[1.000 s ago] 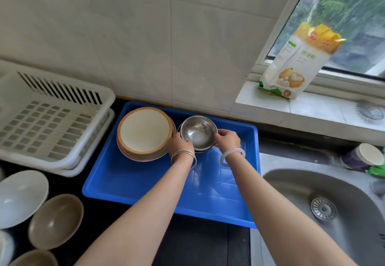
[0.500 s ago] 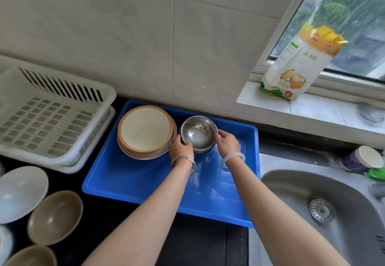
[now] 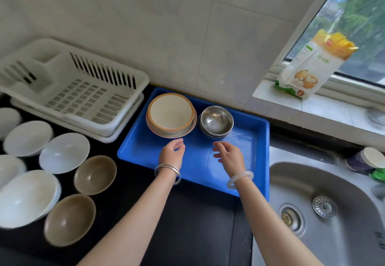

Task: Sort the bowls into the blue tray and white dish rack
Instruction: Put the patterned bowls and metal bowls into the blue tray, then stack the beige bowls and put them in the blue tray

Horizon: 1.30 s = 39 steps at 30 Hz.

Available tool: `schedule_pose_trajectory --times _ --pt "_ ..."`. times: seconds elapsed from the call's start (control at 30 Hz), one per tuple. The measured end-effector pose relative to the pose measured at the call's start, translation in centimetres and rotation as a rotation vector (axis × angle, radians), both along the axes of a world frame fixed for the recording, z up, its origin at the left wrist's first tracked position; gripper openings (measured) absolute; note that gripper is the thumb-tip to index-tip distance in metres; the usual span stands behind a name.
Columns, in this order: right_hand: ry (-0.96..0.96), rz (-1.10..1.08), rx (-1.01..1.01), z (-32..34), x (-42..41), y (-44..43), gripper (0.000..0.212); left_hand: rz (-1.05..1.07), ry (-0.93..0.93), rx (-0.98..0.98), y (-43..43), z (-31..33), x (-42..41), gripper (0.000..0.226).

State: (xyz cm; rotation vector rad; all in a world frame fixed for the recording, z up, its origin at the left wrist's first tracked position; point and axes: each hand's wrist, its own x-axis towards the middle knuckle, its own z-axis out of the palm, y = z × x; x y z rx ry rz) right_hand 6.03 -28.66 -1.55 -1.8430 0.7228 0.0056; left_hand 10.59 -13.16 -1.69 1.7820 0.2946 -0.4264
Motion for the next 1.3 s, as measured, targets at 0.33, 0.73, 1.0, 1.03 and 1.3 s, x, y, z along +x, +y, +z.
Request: schedule_pose_trajectory --times 0.33,0.73,1.0,1.03,1.3 --pt "0.166 0.392 0.099 -2.8 -2.2 15.1 0.021 0.3 -0.03 0.198 15.0 -1.1 -7.5 0.023" --pt "0.356 0.481 0.023 -6.2 4.6 26.2 0.035 0.655 0.02 0.488 25.0 -4.1 -12.6 0.046" --pt "0.322 0.367 0.084 -5.3 4.3 25.8 0.021 0.795 0.123 0.198 26.4 -5.7 -12.8 0.047" --pt "0.298 0.363 0.09 -4.8 3.9 25.6 0.021 0.803 0.126 0.179 26.5 -5.8 -12.9 0.045" --pt "0.186 0.546 0.013 -1.8 -0.4 26.9 0.013 0.872 0.133 -0.048 27.2 -6.5 -12.8 0.031"
